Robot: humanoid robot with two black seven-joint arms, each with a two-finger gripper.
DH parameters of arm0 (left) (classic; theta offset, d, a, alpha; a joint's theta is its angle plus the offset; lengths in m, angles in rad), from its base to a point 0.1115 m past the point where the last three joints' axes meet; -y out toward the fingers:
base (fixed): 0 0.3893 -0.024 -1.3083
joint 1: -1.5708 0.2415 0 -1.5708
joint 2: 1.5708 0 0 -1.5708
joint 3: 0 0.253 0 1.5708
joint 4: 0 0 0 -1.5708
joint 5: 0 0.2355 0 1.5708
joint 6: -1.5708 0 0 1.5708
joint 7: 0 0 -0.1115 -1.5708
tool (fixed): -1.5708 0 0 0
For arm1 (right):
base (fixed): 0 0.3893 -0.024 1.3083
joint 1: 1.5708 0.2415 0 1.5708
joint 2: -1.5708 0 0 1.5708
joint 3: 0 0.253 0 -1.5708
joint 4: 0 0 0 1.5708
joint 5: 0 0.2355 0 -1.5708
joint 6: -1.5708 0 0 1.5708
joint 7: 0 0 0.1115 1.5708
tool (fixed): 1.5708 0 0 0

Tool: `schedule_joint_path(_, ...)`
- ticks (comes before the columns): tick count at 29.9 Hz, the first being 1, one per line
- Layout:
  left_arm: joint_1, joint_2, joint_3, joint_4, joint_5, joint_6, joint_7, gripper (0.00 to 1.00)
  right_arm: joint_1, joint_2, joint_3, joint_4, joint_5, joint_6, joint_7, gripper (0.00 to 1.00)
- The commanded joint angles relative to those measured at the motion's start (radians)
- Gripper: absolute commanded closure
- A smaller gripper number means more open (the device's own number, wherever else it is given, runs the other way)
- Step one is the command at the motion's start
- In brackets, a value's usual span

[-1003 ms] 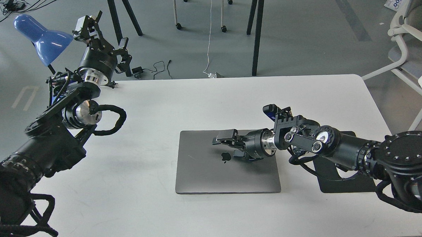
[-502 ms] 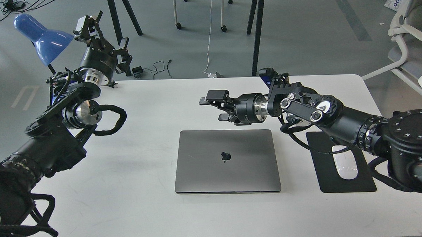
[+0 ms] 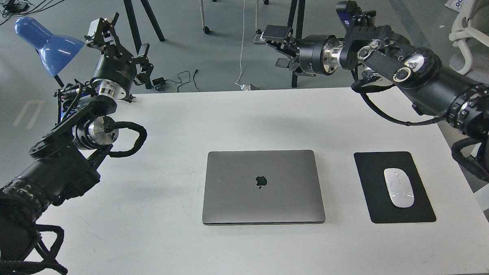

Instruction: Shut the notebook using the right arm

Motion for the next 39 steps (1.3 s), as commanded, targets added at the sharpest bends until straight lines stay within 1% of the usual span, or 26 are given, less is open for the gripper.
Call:
schedule_joint_path(1, 0.000, 0.000, 0.002, 0.000, 0.000, 0.000, 0.000, 0.00, -0.043, -0.003, 0.174, -0.042, 0.032, 0.000, -0.008, 0.00)
schedule_joint_path(3, 0.000, 0.000, 0.002, 0.000, 0.002, 0.000, 0.000, 0.00, -0.058, -0.006, 0.262, -0.044, 0.078, -0.001, -0.034, 0.00)
schedule_joint_path(5, 0.000, 0.000, 0.002, 0.000, 0.000, 0.000, 0.000, 0.00, -0.060, -0.021, 0.294, -0.044, 0.118, -0.008, -0.070, 0.00)
schedule_joint_path(12, 0.000, -0.001, 0.003, 0.000, 0.000, 0.000, 0.000, 0.00, -0.063, -0.109, 0.296, 0.003, 0.344, 0.000, -0.107, 0.00)
schedule_joint_path(14, 0.000, -0.001, 0.003, 0.000, 0.002, 0.000, 0.000, 0.00, -0.075, -0.145, 0.294, 0.080, 0.405, 0.000, -0.116, 0.00)
schedule_joint_path(17, 0.000, -0.001, 0.003, 0.000, 0.000, 0.000, 0.000, 0.00, -0.126, -0.210, 0.301, 0.249, 0.467, -0.004, -0.117, 0.00)
schedule_joint_path(19, 0.000, -0.001, 0.003, 0.000, 0.000, 0.000, 0.000, 0.00, -0.158, -0.256, 0.307, 0.347, 0.474, -0.025, -0.117, 0.00)
schedule_joint_path(21, 0.000, -0.001, 0.003, 0.000, 0.000, 0.000, 0.000, 0.00, -0.184, -0.285, 0.317, 0.398, 0.477, -0.065, -0.114, 0.00)
schedule_joint_path(24, 0.000, -0.001, 0.005, 0.000, 0.000, 0.000, 0.000, 0.00, -0.236, -0.287, 0.433, 0.407, 0.479, -0.140, -0.114, 0.00)
schedule_joint_path(27, 0.000, -0.001, 0.005, 0.000, 0.000, 0.000, 0.000, 0.00, -0.314, -0.276, 0.575, 0.413, 0.479, -0.163, -0.116, 0.00)
schedule_joint_path(29, 0.000, -0.001, 0.005, -0.002, 0.000, 0.000, 0.000, 0.00, -0.328, -0.267, 0.622, 0.412, 0.477, -0.163, -0.116, 0.00)
schedule_joint_path(33, 0.000, -0.001, 0.005, -0.002, 0.000, -0.002, 0.000, 0.00, -0.339, -0.245, 0.641, 0.387, 0.474, -0.165, -0.111, 0.00)
schedule_joint_path(35, 0.000, -0.001, 0.005, -0.002, 0.000, -0.002, 0.000, 0.00, -0.341, -0.233, 0.647, 0.352, 0.477, -0.165, -0.110, 0.00)
schedule_joint_path(39, 0.000, -0.001, 0.005, -0.002, 0.000, 0.000, 0.000, 0.00, -0.347, -0.178, 0.652, 0.306, 0.477, -0.159, -0.107, 0.00)
